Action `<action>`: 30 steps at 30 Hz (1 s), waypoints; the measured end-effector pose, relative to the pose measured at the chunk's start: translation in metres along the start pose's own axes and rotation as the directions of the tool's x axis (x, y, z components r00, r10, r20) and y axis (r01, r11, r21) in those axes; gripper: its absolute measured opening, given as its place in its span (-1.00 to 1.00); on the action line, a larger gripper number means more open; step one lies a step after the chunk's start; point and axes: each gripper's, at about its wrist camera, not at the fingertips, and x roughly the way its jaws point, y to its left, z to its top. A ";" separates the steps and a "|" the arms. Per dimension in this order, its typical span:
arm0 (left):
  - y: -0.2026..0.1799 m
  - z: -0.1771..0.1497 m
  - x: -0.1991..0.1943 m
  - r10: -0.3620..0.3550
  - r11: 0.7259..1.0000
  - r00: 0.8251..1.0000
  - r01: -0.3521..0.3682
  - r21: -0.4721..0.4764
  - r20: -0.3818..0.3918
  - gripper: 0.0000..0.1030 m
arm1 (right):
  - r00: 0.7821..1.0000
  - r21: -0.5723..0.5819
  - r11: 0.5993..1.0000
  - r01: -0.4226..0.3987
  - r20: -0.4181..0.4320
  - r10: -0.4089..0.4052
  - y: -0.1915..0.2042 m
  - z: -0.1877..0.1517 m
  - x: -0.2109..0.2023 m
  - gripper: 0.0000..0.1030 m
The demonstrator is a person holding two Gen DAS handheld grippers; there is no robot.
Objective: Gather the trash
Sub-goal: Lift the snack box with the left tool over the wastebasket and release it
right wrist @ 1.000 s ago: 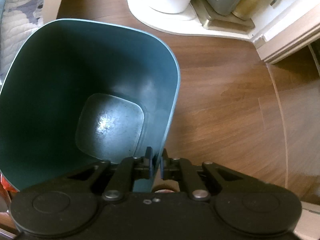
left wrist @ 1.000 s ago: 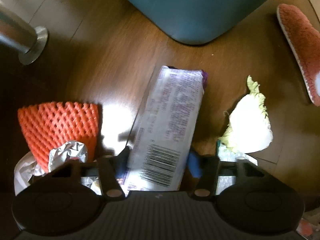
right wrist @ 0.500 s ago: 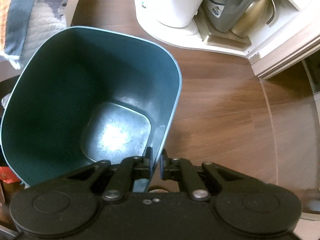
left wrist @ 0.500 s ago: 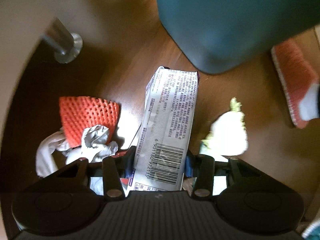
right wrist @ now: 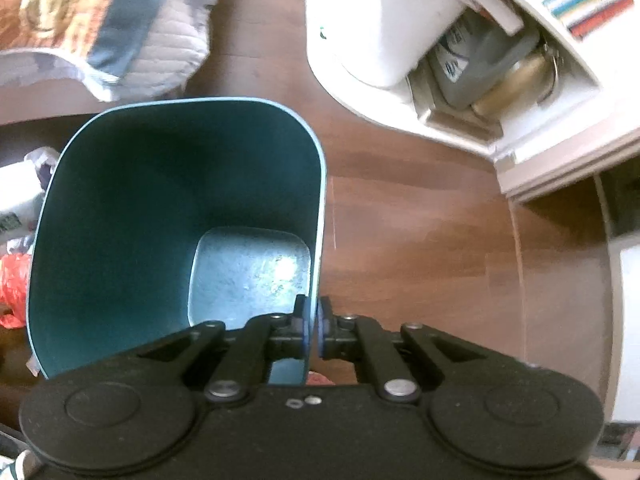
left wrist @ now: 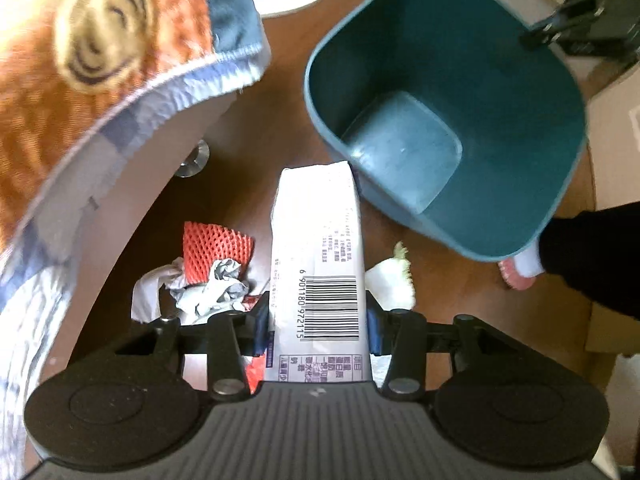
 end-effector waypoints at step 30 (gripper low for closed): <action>-0.059 0.049 -0.057 -0.073 0.987 0.979 0.099 -0.129 0.189 -0.19 | 0.999 -0.014 1.000 -0.010 0.040 0.011 0.042 0.002 -0.027 -0.90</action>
